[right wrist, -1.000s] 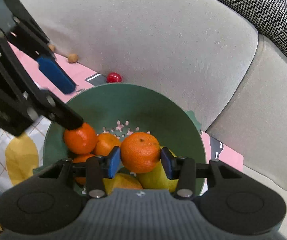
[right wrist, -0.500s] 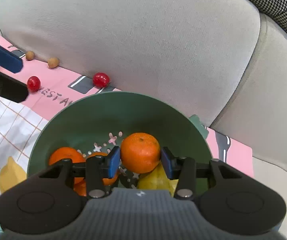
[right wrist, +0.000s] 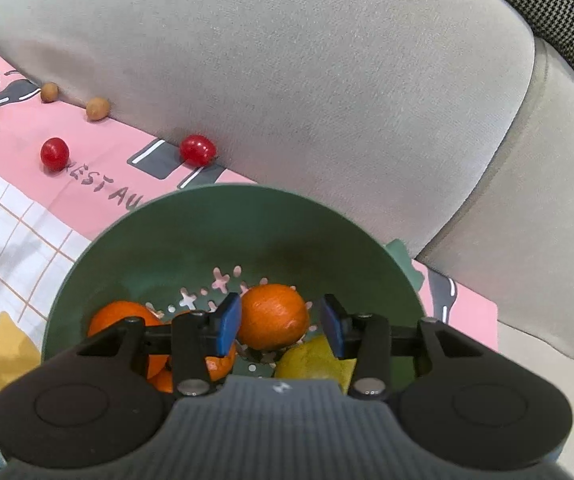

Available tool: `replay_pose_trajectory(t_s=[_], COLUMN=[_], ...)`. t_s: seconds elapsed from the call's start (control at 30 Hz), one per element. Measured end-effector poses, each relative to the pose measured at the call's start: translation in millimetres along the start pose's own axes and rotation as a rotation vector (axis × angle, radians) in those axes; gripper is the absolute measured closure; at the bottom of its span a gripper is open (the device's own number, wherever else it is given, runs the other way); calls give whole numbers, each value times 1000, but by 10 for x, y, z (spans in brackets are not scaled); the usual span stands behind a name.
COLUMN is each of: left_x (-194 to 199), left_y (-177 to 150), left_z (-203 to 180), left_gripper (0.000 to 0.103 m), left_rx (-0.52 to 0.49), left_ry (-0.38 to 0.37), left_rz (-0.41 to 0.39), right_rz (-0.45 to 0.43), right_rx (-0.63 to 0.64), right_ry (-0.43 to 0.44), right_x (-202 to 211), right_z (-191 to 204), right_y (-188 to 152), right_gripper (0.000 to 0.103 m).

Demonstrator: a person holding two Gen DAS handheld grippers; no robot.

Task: Organize fruits
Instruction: 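Move both open tools back toward the nuts and cherry tomatoes on the cloth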

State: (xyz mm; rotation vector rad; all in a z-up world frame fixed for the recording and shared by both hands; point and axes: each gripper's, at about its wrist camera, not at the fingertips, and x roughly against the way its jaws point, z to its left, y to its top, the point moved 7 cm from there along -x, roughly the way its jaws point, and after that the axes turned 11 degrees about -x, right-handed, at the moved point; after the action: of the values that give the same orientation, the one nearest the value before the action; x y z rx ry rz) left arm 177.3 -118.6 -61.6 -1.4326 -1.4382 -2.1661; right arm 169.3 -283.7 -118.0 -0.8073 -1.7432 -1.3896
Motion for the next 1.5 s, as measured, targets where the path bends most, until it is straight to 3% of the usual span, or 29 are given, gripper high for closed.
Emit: replay_pose_trajectory(t_s=[0.4, 0.8, 1.13, 1.5], left_x=[308, 629, 779, 809], left_y=[-34, -139, -264, -422], left_z=[88, 350, 667, 1122], left_gripper=[46, 46, 46, 44], left_rx=[-21, -44, -45, 91], left_ry=[59, 169, 225, 167], left_rz=[-65, -114, -122, -121], right_rz=[-57, -113, -118, -72], right_rx=[-16, -205, -238, -196], right_ry=[-22, 112, 191, 223], right_x=[460, 981, 1083, 890], right_z=[97, 616, 1174, 1489], right_y=[97, 104, 190, 251], right_gripper=[51, 48, 44, 40])
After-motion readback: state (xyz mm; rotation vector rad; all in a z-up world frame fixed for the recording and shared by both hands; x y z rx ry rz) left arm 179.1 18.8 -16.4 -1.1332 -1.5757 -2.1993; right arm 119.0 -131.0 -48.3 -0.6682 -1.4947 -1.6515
